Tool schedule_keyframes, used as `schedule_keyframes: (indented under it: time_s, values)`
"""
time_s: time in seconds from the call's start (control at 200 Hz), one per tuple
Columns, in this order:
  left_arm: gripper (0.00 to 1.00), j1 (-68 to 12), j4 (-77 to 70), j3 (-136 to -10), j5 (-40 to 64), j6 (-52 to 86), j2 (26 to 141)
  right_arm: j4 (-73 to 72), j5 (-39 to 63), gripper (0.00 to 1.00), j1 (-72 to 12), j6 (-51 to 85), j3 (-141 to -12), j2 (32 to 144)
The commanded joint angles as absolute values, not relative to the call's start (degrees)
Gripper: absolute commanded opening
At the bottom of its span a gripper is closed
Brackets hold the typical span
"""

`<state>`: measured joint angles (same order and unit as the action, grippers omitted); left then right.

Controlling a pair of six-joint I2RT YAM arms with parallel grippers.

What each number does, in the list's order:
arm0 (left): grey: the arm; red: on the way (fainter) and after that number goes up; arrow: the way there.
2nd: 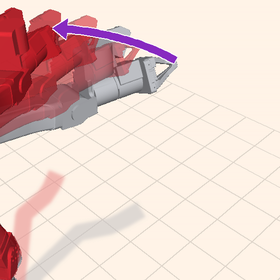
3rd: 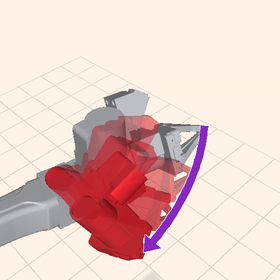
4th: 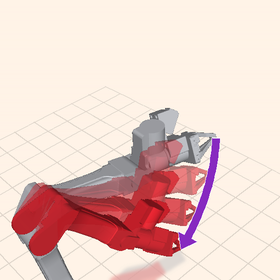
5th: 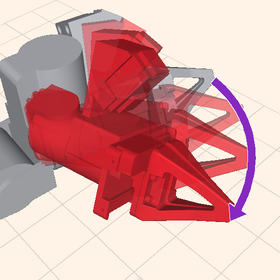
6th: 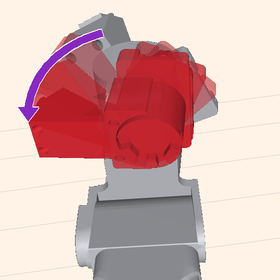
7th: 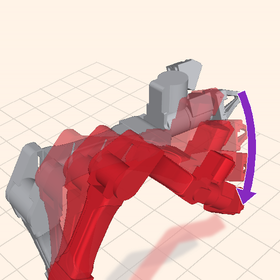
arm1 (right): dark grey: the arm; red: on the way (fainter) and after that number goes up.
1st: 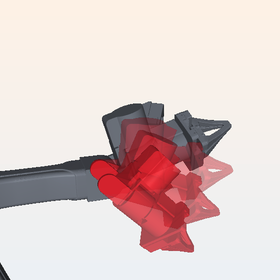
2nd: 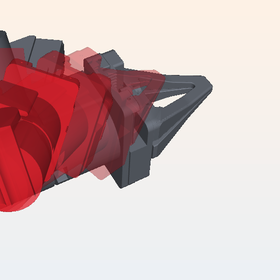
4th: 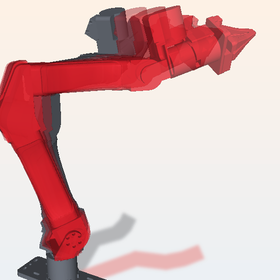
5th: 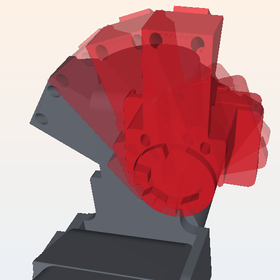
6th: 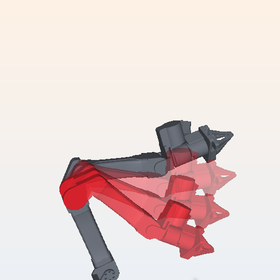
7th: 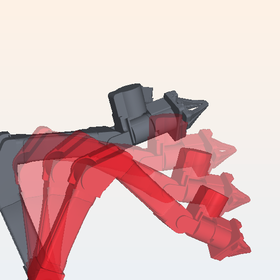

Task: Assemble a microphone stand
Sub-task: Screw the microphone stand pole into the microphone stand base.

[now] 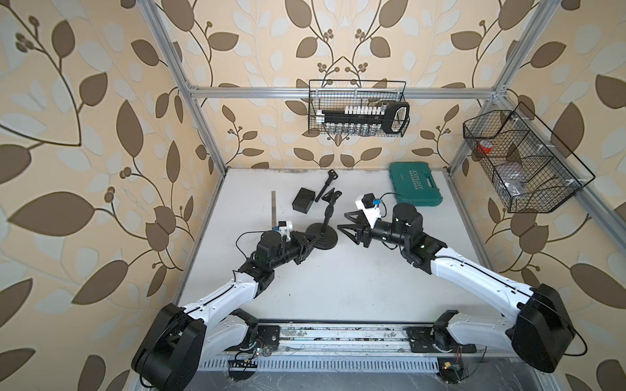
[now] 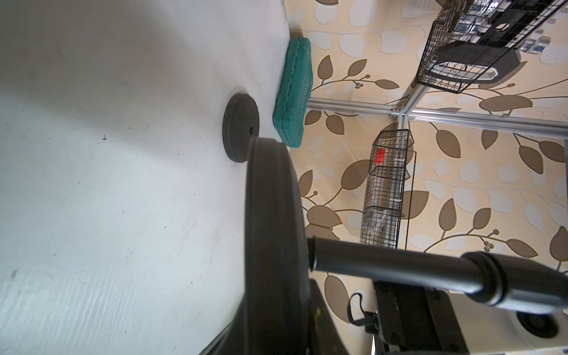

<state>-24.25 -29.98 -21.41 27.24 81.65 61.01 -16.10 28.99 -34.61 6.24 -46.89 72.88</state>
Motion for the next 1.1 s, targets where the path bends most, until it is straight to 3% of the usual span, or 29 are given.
schedule_keyframes:
  time_s: [0.0, 0.62, 1.095]
  values:
    - [0.00, -23.39, -37.36, -23.00, 31.95, 82.82, 60.20, -17.94, 38.78, 0.57, -33.45, 3.93, -48.13, 76.06]
    - [0.00, -22.24, -40.38, -24.31, 37.00, 83.98, 63.90, -27.77, 45.57, 0.47, -31.51, 5.39, -51.11, 86.54]
    - [0.00, -22.15, -34.96, -24.78, 37.27, 80.80, 59.47, -32.24, 44.18, 0.51, -31.38, 8.61, -50.66, 88.83]
